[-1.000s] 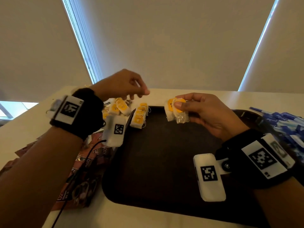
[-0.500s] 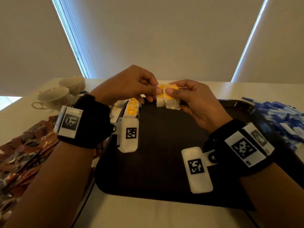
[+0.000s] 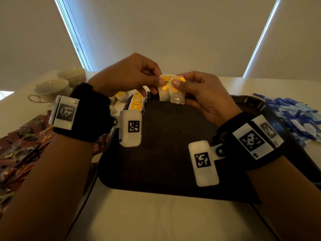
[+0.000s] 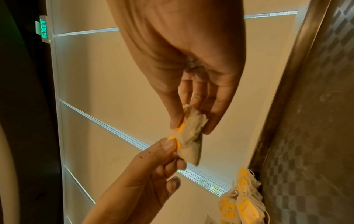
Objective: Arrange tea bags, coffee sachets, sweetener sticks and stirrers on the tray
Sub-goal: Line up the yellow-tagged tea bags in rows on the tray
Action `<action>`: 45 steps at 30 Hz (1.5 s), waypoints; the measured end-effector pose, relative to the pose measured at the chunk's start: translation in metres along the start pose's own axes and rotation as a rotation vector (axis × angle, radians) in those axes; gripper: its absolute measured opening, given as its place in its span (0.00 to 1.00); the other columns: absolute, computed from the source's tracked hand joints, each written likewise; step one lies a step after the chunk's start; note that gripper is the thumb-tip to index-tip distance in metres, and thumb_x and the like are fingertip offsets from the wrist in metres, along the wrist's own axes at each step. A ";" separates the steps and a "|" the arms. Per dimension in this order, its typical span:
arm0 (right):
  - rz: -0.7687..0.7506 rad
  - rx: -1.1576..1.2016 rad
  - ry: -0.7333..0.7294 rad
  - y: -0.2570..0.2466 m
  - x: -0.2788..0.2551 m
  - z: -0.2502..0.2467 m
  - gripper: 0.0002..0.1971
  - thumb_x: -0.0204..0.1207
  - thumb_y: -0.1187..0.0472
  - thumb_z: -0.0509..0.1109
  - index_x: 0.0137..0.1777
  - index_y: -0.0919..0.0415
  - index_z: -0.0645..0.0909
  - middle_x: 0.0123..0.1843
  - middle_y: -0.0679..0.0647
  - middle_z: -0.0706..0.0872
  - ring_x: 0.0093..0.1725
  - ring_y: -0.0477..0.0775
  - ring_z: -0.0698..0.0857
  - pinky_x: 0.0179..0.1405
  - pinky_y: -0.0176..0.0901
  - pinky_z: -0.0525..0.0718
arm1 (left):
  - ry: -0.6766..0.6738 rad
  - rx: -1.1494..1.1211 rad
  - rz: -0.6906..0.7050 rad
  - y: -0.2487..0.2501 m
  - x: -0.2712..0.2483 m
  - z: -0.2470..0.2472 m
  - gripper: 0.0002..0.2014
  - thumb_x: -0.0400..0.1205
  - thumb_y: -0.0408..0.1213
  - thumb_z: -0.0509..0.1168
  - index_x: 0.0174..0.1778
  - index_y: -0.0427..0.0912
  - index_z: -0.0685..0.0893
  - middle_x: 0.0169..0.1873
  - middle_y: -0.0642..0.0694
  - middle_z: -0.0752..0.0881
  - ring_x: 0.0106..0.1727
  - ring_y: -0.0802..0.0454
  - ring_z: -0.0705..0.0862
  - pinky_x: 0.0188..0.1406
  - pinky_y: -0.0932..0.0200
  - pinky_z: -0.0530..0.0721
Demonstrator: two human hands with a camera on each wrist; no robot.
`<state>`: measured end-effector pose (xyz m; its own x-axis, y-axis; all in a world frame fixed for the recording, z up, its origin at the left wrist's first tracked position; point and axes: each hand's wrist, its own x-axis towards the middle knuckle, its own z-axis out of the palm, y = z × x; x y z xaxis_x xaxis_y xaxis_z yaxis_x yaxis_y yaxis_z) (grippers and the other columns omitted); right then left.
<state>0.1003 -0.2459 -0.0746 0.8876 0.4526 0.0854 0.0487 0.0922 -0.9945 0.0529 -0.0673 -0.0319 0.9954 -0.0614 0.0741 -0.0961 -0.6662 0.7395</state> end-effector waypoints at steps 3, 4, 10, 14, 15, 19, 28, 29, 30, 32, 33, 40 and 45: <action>0.003 0.026 0.007 -0.002 0.000 -0.002 0.09 0.74 0.65 0.72 0.54 0.62 0.82 0.52 0.60 0.87 0.46 0.51 0.89 0.40 0.42 0.89 | 0.030 -0.001 -0.010 0.000 -0.004 -0.006 0.04 0.79 0.35 0.69 0.46 0.38 0.85 0.31 0.49 0.89 0.33 0.62 0.87 0.30 0.70 0.85; 0.008 0.041 0.011 -0.003 0.000 -0.003 0.07 0.74 0.65 0.72 0.52 0.62 0.83 0.51 0.60 0.87 0.44 0.50 0.89 0.37 0.41 0.89 | 0.064 -0.004 -0.023 -0.002 -0.006 -0.009 0.05 0.79 0.35 0.69 0.46 0.37 0.86 0.32 0.47 0.89 0.33 0.61 0.87 0.31 0.69 0.85; 0.058 0.043 0.028 -0.003 0.001 -0.004 0.03 0.76 0.64 0.70 0.49 0.60 0.82 0.53 0.61 0.86 0.46 0.54 0.88 0.32 0.38 0.87 | -0.037 0.164 -0.267 -0.013 -0.005 -0.031 0.02 0.79 0.34 0.69 0.43 0.40 0.85 0.27 0.49 0.89 0.31 0.61 0.88 0.32 0.66 0.86; 0.125 0.005 0.016 -0.001 -0.001 0.001 0.03 0.77 0.61 0.69 0.48 0.58 0.80 0.51 0.59 0.86 0.41 0.49 0.87 0.26 0.33 0.83 | -0.224 0.245 -0.463 -0.032 -0.001 -0.028 0.03 0.80 0.36 0.69 0.44 0.40 0.84 0.29 0.50 0.90 0.34 0.59 0.89 0.32 0.65 0.82; 0.135 0.008 0.013 -0.001 -0.002 0.002 0.03 0.77 0.61 0.69 0.49 0.58 0.80 0.48 0.58 0.86 0.38 0.46 0.87 0.25 0.32 0.83 | -0.263 0.259 -0.493 -0.037 -0.001 -0.026 0.04 0.79 0.37 0.69 0.45 0.41 0.84 0.29 0.50 0.90 0.36 0.58 0.89 0.33 0.64 0.81; 0.165 0.058 0.006 -0.001 -0.001 0.004 0.05 0.79 0.62 0.67 0.52 0.62 0.80 0.49 0.57 0.85 0.40 0.45 0.86 0.28 0.31 0.84 | -0.290 0.289 -0.532 -0.052 0.004 -0.018 0.06 0.79 0.39 0.69 0.47 0.42 0.85 0.35 0.48 0.90 0.36 0.60 0.88 0.33 0.64 0.79; 0.218 0.054 -0.039 -0.003 -0.002 0.002 0.11 0.80 0.71 0.62 0.61 0.65 0.78 0.55 0.61 0.84 0.48 0.53 0.88 0.35 0.41 0.90 | -0.169 0.378 -0.505 -0.075 0.015 -0.017 0.04 0.79 0.34 0.69 0.42 0.47 0.82 0.36 0.49 0.86 0.35 0.59 0.84 0.29 0.66 0.77; 0.219 0.039 -0.047 -0.002 -0.002 0.002 0.12 0.80 0.71 0.63 0.61 0.65 0.78 0.56 0.61 0.84 0.48 0.53 0.88 0.35 0.42 0.90 | -0.159 0.383 -0.501 -0.076 0.015 -0.017 0.04 0.79 0.34 0.70 0.42 0.46 0.82 0.36 0.49 0.86 0.35 0.59 0.84 0.29 0.66 0.77; 0.219 0.024 -0.055 -0.002 -0.002 0.002 0.12 0.79 0.71 0.64 0.61 0.64 0.78 0.56 0.61 0.85 0.48 0.53 0.88 0.35 0.43 0.90 | -0.150 0.389 -0.494 -0.078 0.016 -0.018 0.03 0.79 0.33 0.70 0.43 0.45 0.82 0.36 0.49 0.86 0.34 0.59 0.84 0.29 0.67 0.77; 0.213 0.001 -0.076 -0.001 -0.003 0.002 0.13 0.77 0.71 0.67 0.61 0.63 0.79 0.55 0.61 0.85 0.47 0.54 0.89 0.36 0.42 0.90 | -0.139 0.415 -0.468 -0.080 0.019 -0.017 0.04 0.78 0.33 0.71 0.43 0.45 0.82 0.36 0.50 0.85 0.33 0.59 0.83 0.27 0.67 0.76; 0.207 -0.003 -0.084 -0.001 -0.003 0.002 0.13 0.76 0.70 0.68 0.60 0.62 0.79 0.54 0.61 0.86 0.47 0.54 0.89 0.35 0.41 0.90 | -0.134 0.434 -0.451 -0.081 0.020 -0.017 0.04 0.77 0.33 0.71 0.41 0.45 0.82 0.36 0.50 0.85 0.33 0.59 0.83 0.25 0.68 0.75; 0.147 -0.052 -0.075 -0.001 -0.002 0.000 0.14 0.72 0.68 0.73 0.56 0.58 0.81 0.44 0.52 0.89 0.40 0.46 0.90 0.37 0.38 0.89 | -0.022 0.452 -0.301 -0.065 0.019 -0.024 0.14 0.74 0.41 0.74 0.50 0.40 0.81 0.36 0.48 0.85 0.30 0.57 0.81 0.25 0.66 0.77; 0.123 -0.021 -0.086 -0.001 -0.002 0.000 0.15 0.70 0.69 0.74 0.56 0.59 0.81 0.43 0.53 0.90 0.42 0.49 0.91 0.39 0.39 0.90 | -0.010 0.094 -0.057 -0.011 -0.001 -0.023 0.21 0.74 0.55 0.67 0.56 0.45 0.84 0.44 0.51 0.89 0.41 0.62 0.87 0.33 0.66 0.84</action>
<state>0.0984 -0.2468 -0.0737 0.8449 0.5338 -0.0336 -0.0480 0.0131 -0.9988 0.0531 -0.0431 -0.0249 0.9992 -0.0291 0.0266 -0.0394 -0.7358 0.6761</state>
